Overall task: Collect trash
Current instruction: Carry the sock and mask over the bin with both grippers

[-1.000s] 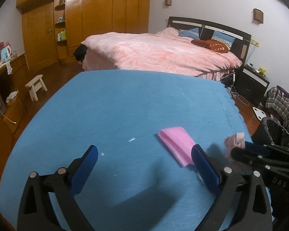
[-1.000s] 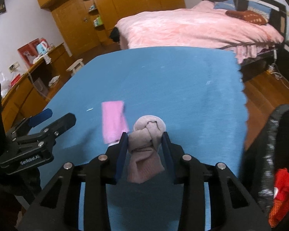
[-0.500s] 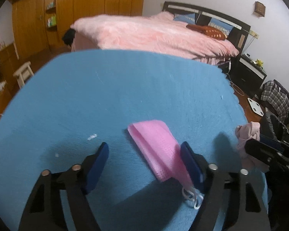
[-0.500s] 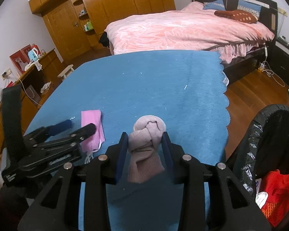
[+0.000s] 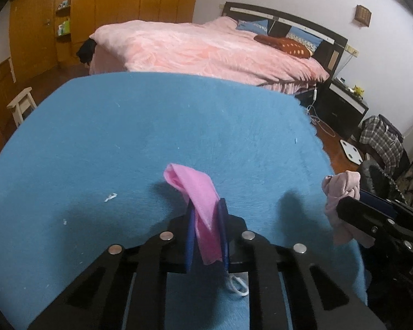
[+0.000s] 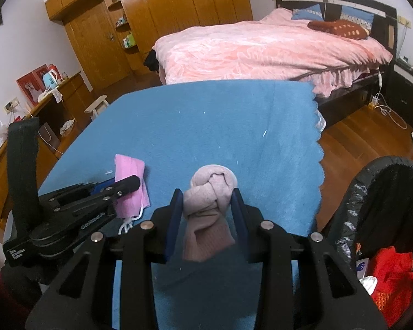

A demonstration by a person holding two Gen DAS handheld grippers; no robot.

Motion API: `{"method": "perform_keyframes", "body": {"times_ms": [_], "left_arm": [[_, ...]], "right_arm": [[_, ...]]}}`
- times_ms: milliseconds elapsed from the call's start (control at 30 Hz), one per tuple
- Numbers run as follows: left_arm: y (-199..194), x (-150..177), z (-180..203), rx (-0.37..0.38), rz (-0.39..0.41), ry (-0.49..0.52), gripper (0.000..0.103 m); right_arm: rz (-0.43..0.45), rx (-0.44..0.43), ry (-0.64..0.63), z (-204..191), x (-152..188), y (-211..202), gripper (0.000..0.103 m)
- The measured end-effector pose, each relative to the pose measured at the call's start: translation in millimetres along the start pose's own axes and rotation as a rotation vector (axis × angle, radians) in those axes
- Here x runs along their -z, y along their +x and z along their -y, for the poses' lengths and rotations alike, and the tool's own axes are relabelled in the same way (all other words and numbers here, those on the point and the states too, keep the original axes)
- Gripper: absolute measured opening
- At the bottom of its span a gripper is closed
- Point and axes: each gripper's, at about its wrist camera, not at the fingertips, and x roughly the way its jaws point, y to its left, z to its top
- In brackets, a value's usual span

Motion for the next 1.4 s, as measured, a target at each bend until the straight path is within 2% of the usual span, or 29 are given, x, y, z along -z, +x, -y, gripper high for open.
{"method": "perform_keyframes", "body": {"times_ms": [567,967,1400], "left_arm": [[-73,-19,42,-0.017,0.086,0.051,0.015],[-121,-21,98,0.050,0.174,0.125,0.015],[-132,-16,165,0.150,0.191,0.207,0.015]], "right_arm": [[0.107,-0.007,0.005,0,-20,-70,0.035],[0.190,0.037,-0.004,19,-20,-139,0.035],[0.242,0.116,0.041,60,0,-193,0.035]]}}
